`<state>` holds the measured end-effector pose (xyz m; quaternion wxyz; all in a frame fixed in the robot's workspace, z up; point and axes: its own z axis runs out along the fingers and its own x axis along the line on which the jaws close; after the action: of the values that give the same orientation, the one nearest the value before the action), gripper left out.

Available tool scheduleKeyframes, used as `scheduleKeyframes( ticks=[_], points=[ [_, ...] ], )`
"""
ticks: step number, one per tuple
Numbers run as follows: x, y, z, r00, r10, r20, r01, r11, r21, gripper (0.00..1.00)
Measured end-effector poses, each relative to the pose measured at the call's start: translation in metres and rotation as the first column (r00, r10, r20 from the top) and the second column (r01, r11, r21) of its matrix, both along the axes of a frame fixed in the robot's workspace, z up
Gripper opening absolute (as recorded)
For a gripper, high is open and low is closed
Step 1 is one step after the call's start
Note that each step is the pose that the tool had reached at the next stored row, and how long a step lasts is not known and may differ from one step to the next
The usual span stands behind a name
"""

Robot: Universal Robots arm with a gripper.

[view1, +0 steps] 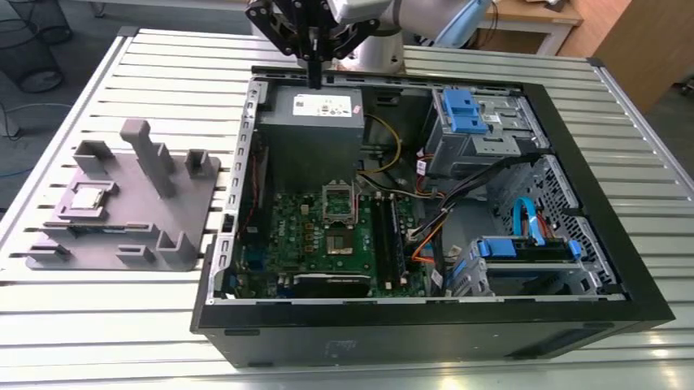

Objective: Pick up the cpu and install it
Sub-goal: 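Reach for the cpu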

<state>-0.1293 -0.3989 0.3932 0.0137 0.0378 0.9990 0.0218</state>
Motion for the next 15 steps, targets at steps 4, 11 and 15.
scheduleKeyframes(
  ticks=[4,11,15],
  points=[
    [-0.0035,0.0,0.0,1.0,0.0,0.0002,0.0,1.0,-0.0001,0.11],
    [-0.011,0.0,-0.0001,1.0,0.0,0.001,0.0,1.0,-0.0001,0.11],
    [-0.0148,0.0,-0.0001,1.0,0.0,0.0014,0.0,1.0,-0.0001,0.11]
  ],
)
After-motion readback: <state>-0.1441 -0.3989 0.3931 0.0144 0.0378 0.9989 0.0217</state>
